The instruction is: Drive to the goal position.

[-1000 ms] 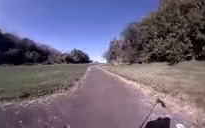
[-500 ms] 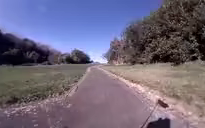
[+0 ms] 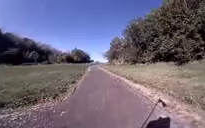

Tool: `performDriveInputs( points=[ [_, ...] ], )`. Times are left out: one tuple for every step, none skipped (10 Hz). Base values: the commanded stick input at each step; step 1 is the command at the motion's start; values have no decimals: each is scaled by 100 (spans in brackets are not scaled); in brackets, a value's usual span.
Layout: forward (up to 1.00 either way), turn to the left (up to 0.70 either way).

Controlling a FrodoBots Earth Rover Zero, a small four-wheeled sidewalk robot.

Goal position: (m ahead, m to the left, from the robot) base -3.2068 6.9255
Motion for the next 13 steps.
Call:
performDriveInputs(
  points=[
    [14, 0],
    [70, 0],
    [70, 0],
    [69, 0],
    [68, 0],
    [66, 0],
    [64, 0],
    [62, 0],
    [5, 0],
    [4, 0],
    [4, 0],
    [4, 0],
    [4, 0]
  ],
)
